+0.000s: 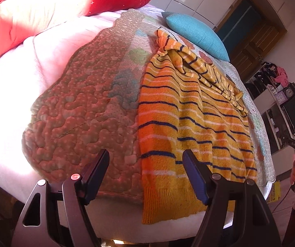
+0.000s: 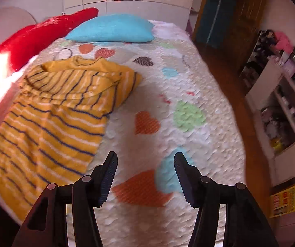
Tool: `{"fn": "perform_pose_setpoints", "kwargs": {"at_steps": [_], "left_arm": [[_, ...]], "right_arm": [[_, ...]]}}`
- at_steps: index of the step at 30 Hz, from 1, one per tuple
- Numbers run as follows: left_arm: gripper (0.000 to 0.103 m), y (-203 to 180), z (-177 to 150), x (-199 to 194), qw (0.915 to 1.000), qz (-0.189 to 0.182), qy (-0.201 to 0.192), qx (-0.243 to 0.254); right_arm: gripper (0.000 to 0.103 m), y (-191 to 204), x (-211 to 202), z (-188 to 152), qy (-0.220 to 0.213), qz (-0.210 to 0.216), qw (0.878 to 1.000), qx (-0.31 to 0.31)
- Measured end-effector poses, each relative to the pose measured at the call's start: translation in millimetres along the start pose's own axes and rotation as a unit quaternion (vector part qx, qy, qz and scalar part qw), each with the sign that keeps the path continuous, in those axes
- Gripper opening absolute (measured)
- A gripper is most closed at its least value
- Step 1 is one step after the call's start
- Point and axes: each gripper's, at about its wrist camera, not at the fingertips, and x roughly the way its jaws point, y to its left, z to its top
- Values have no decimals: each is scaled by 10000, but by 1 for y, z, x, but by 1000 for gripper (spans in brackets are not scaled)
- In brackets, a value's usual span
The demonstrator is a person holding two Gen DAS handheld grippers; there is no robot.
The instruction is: Fold small clothes
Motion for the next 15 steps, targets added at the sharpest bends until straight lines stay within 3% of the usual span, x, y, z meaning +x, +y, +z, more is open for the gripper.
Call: {"fn": "perform_pose_setpoints", "kwargs": {"at_steps": [3, 5, 8, 12, 15], "left_arm": [[72, -3, 1, 17, 9994, -278, 191, 1], [72, -6, 3, 28, 9987, -406, 305, 19], [72, -10, 5, 36, 9979, -543, 340, 77], [72, -6, 7, 39, 9959, -829, 358, -70], [72, -2, 3, 38, 9935, -1065, 355, -185]], "right_arm": [[62, 2, 8, -48, 158, 1451, 9866, 733], [62, 13, 23, -75, 298, 2049, 9722, 1093], [61, 33, 41, -102, 372, 2618, 9547, 1362], [61, 56, 60, -112, 363, 3311, 9283, 1655], [62, 76, 64, -115, 332, 3557, 9195, 1641]]}}
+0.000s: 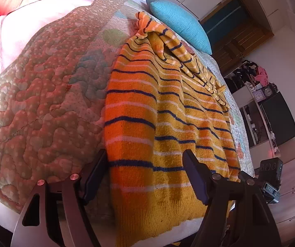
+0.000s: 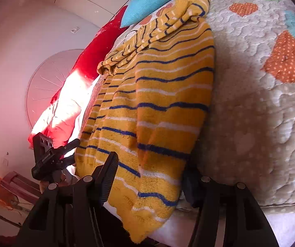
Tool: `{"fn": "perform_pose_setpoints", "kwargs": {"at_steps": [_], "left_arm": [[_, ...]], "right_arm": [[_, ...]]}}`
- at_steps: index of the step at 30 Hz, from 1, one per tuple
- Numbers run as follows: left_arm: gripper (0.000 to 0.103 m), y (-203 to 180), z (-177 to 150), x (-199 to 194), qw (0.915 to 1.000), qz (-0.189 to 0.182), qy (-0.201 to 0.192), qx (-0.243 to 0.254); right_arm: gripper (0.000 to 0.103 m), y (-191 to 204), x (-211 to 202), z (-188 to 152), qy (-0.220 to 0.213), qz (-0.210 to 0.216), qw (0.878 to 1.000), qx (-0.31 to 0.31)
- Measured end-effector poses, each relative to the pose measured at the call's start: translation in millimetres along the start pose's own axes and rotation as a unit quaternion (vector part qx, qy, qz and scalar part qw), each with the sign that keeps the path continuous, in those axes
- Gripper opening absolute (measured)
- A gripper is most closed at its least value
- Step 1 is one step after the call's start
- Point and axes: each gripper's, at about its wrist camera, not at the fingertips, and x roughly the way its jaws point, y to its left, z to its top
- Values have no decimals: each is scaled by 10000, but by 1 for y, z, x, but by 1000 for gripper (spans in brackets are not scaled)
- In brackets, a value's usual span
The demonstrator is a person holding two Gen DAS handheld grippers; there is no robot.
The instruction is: Fold small clothes
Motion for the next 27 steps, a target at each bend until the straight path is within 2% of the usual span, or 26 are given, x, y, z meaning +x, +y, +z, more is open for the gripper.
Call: {"fn": "perform_pose_setpoints", "kwargs": {"at_steps": [5, 7, 8, 9, 10, 11, 13, 15, 21, 24, 27], "left_arm": [[73, -8, -14, -2, 9999, -77, -34, 90], [73, -13, -19, -1, 9998, 40, -44, 184], [67, -16, -19, 0, 9996, 159, -49, 224], [58, -18, -20, 1, 9990, 354, -58, 257], [28, -19, -20, 2, 9978, 611, -38, 252], [10, -18, -20, 3, 9964, 819, 15, 212], [10, -13, -18, 1, 9973, 726, 29, -69], [10, -18, -17, -5, 9966, 814, -24, -107], [9, -59, -37, -44, 9944, 879, -431, 400], [9, -63, -53, -53, 9941, 899, -389, 469], [9, -50, -66, -45, 9932, 1066, -205, 422]], "right_arm": [[62, 19, 15, -20, -73, 138, 9996, -255], [56, 23, 16, -28, -162, 13, 9994, -314], [42, 22, 17, -30, -213, -65, 9995, -240], [21, 19, 18, -32, -236, -146, 9995, -114], [14, 14, 19, -33, -246, -224, 9994, 35], [13, 8, 20, -33, -251, -174, 9994, 177], [11, 3, 18, -29, -234, -30, 9992, 313], [10, 4, 13, -25, -207, -24, 9995, 254], [9, 9, -28, -28, -332, 301, 9988, 192], [9, 4, -48, -40, -374, 314, 9986, 210], [9, -9, -49, -54, -233, 141, 9991, 312]]}}
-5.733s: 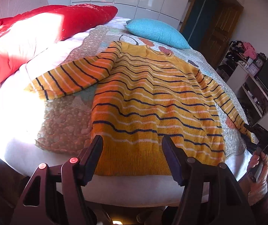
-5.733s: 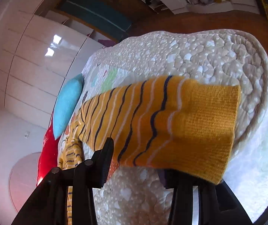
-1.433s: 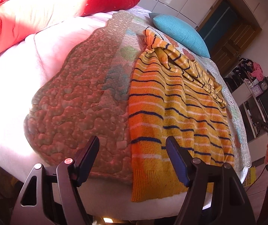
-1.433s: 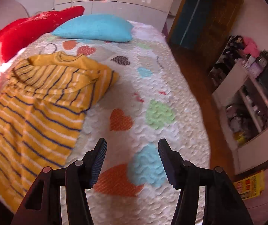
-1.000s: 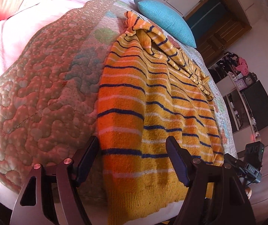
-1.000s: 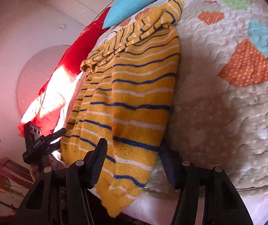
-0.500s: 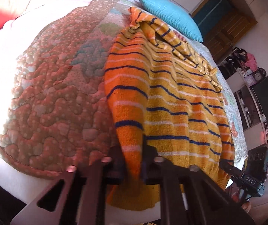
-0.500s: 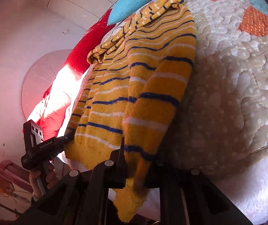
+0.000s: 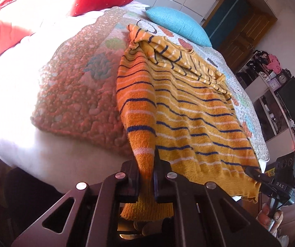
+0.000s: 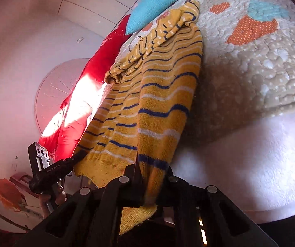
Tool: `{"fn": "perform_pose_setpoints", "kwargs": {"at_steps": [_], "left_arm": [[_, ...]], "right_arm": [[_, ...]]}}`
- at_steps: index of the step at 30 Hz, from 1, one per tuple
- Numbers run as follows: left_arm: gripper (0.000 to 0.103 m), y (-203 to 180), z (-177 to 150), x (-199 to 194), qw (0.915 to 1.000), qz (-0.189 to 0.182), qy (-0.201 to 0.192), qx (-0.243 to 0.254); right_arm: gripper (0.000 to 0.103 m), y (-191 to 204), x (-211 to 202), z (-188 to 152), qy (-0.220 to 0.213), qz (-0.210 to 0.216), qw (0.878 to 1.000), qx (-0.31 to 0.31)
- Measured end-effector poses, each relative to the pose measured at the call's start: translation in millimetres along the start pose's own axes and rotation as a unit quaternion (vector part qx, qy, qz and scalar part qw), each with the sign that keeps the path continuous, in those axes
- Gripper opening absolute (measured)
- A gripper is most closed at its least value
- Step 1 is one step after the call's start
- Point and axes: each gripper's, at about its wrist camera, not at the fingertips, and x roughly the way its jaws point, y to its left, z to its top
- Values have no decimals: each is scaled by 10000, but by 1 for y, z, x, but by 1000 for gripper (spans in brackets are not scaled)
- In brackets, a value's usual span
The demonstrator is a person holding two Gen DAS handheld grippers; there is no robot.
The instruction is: Fold small clothes
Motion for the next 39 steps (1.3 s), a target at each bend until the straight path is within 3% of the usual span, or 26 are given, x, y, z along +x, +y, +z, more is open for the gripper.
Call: {"fn": "perform_pose_setpoints", "kwargs": {"at_steps": [3, 6, 11, 17, 23, 28, 32, 34, 36, 39], "left_arm": [[9, 18, -6, 16, 9992, -73, 279, -264], [13, 29, -8, 15, 9987, -132, 297, -399], [36, 38, -7, -5, 9991, 52, 40, -415], [57, 40, -4, -33, 9971, 563, -457, -212], [66, 21, 7, -39, 9934, 710, -868, 228], [67, 9, 6, -33, 9916, 769, -857, 585], [67, 19, 4, -30, 9924, 810, -797, 467], [67, 29, 4, -33, 9926, 843, -802, 351], [68, 42, 3, -38, 9912, 958, -877, 240], [71, 68, 3, -42, 9903, 1037, -921, -14]], "right_arm": [[9, -10, 7, -7, 123, -210, 9997, 49], [14, -13, 12, -8, 221, -348, 9991, 29], [21, -6, 6, -10, 308, -1001, 9937, -403], [27, 24, -36, 11, -283, -1482, 9828, -1063], [27, 66, 2, 96, -665, -1977, 9650, -1590], [27, 66, 64, 202, -693, -1351, 9849, -836], [27, 45, 124, 254, -457, -1572, 9859, -336], [27, 28, 146, 266, -282, -2085, 9775, -145], [13, 18, 159, 271, -181, -2930, 9557, -197], [20, 49, 163, 265, -242, -3530, 9322, -763]]}}
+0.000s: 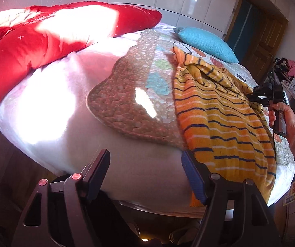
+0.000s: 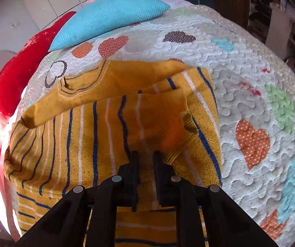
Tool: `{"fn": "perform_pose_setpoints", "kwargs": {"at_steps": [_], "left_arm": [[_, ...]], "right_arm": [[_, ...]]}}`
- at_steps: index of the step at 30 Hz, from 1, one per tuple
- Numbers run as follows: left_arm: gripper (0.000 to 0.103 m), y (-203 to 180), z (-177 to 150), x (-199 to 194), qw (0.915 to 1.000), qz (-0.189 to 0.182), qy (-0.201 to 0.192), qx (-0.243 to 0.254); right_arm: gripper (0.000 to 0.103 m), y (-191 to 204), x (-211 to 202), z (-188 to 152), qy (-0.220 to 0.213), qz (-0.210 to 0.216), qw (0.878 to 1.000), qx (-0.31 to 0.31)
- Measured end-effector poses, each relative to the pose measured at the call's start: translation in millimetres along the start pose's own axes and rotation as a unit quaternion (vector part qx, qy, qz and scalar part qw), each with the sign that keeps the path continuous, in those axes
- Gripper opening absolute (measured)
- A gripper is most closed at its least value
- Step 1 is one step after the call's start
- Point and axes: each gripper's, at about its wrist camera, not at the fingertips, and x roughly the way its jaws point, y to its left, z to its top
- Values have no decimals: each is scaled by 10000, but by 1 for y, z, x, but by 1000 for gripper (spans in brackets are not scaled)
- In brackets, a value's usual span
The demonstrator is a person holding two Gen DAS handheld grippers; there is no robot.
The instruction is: Fold small clothes
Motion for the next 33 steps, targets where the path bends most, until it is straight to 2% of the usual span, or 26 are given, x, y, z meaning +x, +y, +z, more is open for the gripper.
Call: {"fn": "perform_pose_setpoints", "kwargs": {"at_steps": [1, 4, 7, 8, 9, 11, 13, 15, 17, 18, 20, 21, 23, 26, 33], "left_arm": [[71, 8, 0, 2, 10000, -24, 26, -81], [71, 25, 2, 7, 9996, -61, 90, -268], [71, 35, 2, 8, 9989, -119, 46, -447], [71, 38, 1, 6, 9986, -160, 20, -499], [71, 39, 0, 5, 9984, -189, -1, -540], [71, 42, -2, 5, 9981, -226, 2, -579], [71, 46, -2, 5, 9981, -240, 20, -572], [71, 49, -3, 5, 9980, -240, 14, -592], [71, 53, -5, 5, 9973, -272, 16, -683], [71, 55, -6, 5, 9968, -297, 16, -739], [71, 59, -7, 5, 9959, -342, 17, -839], [71, 60, -7, 5, 9957, -352, 20, -862], [71, 61, -8, 5, 9956, -348, 15, -864], [71, 63, -8, 8, 9956, -346, 37, -875], [71, 63, -8, 19, 9949, -422, 138, -900]], "right_arm": [[20, 15, -11, -2, -121, -2, 9997, -215], [20, 69, -41, -13, -243, 832, 9929, -810], [23, 123, -58, -38, -31, 2065, 9698, -1298], [30, 141, -57, -48, 118, 2389, 9603, -1438], [36, 157, -54, -58, 224, 2482, 9548, -1620], [41, 188, -44, -76, 165, 2147, 9533, -2119], [42, 211, -31, -83, -48, 1563, 9547, -2532], [46, 226, -12, -81, -166, 1144, 9560, -2696], [46, 235, 9, -74, -119, 950, 9603, -2620], [46, 237, 16, -70, -47, 1022, 9631, -2490], [51, 242, 22, -67, 177, 1500, 9661, -2095], [62, 246, 20, -69, 227, 1712, 9650, -1973], [71, 253, 12, -76, 190, 1939, 9601, -2006], [74, 256, -1, -85, 214, 2073, 9516, -2259], [74, 235, -41, -86, 460, 2552, 9362, -2372]]}}
